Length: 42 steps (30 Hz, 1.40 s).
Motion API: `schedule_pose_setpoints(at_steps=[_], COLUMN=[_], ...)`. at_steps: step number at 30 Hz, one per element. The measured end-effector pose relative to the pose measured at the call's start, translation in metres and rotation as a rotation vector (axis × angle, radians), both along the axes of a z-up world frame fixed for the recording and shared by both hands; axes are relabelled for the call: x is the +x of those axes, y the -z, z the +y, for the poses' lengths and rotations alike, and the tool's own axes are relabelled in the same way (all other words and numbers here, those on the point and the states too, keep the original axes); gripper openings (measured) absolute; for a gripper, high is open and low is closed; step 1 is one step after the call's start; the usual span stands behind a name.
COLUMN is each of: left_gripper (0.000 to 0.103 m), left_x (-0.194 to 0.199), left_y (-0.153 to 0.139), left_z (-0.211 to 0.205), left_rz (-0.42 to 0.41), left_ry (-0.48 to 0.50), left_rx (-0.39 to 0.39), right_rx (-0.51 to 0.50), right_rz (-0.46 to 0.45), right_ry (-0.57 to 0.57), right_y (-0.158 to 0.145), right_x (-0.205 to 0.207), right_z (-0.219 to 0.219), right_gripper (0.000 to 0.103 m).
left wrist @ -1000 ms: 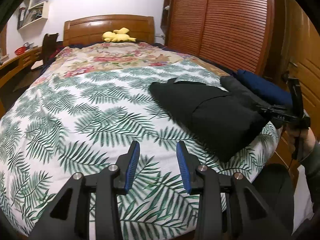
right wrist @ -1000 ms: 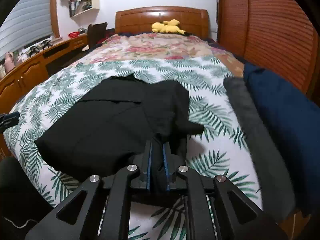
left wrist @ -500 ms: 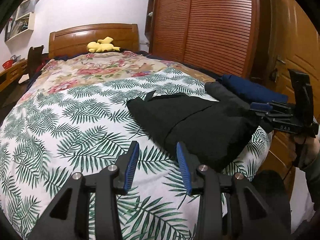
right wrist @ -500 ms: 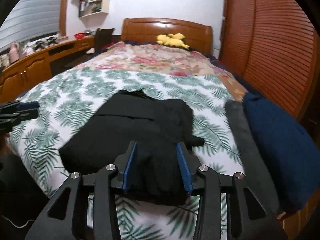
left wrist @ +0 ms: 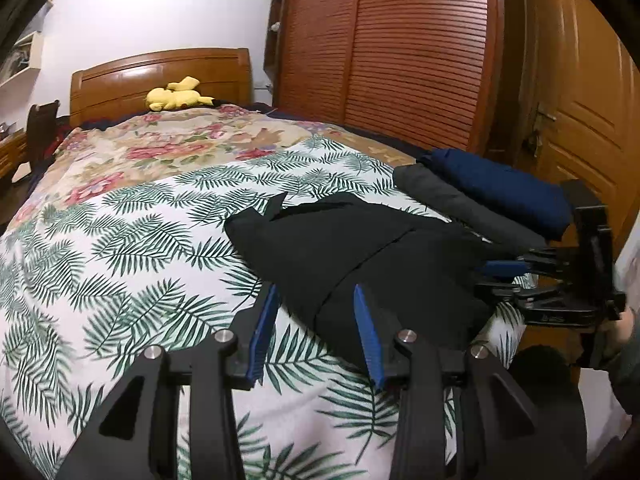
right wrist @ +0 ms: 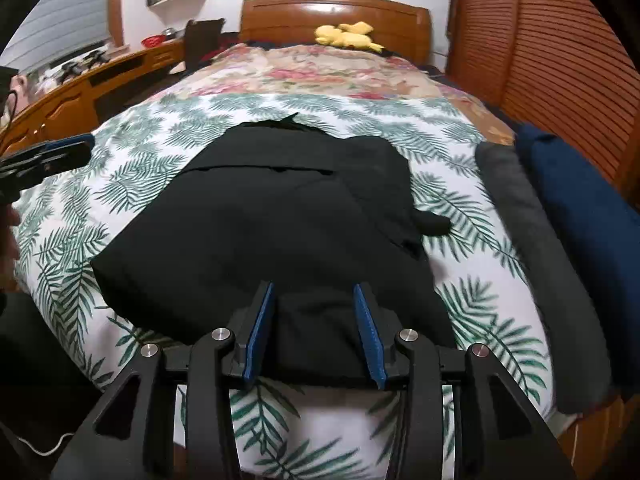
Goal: Fold large clothes
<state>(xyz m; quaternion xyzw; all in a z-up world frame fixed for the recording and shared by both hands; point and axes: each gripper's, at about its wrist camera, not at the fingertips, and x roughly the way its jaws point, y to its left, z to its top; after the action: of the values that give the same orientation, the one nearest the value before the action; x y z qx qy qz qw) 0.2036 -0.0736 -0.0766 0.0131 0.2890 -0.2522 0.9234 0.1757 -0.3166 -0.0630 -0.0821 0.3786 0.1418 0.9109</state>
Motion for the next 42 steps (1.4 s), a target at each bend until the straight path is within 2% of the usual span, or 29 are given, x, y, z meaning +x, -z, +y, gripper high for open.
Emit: schedule_pose_setpoints(at_steps=[7,14,19,21,23,25,27,29,34,38,41,42], left_gripper=[0.038,0.038,0.038,0.038,0.038,0.038,0.038,0.039,0.039,0.040,0.046,0.051], left_x=[0.019,0.040,0.061,0.071,0.080,0.091,0.105,0.119,0.145,0.170,0.189,0.193], left_y=[0.007,0.015,0.020,0.022,0.025,0.027,0.030,0.035,0.048,0.058,0.065,0.066], left_z=[-0.005,-0.002,0.000,0.001,-0.002,-0.004,-0.009,-0.013,-0.023,-0.023,-0.020,-0.020], left_rz=[0.005,0.024,0.043,0.054,0.067,0.075,0.088,0.099,0.109,0.152,0.184,0.190], left_ry=[0.042,0.041,0.013,0.000,-0.003,-0.001,-0.001,-0.003,-0.005,-0.015,-0.024,-0.025], left_rx=[0.031,0.034,0.042,0.048,0.059,0.063,0.072,0.092,0.136,0.120,0.098,0.095], right_rx=[0.064,0.014,0.018,0.017,0.031,0.046,0.051,0.080,0.120,0.104,0.116,0.127], right_rz=[0.009,-0.071,-0.055,-0.022,0.016,0.021,0.019,0.038,0.070,0.103,0.124,0.131], right_ry=[0.094,0.117,0.159,0.174,0.178,0.190,0.204,0.215,0.216,0.194,0.177,0.177], right_y=[-0.016,-0.035,-0.018,-0.007,0.004,0.010,0.013,0.016,0.024,0.034,0.039,0.040], right_x=[-0.014,-0.007,0.009,0.016,0.021,0.022,0.022,0.024,0.029,0.030,0.033,0.034], right_z=[-0.035,-0.028,-0.034,-0.036,-0.038,-0.041,-0.044,-0.050,-0.055,-0.048,-0.049,-0.051], right_gripper=[0.041,0.041,0.046,0.053,0.055,0.059,0.070,0.075,0.079,0.079,0.079,0.079])
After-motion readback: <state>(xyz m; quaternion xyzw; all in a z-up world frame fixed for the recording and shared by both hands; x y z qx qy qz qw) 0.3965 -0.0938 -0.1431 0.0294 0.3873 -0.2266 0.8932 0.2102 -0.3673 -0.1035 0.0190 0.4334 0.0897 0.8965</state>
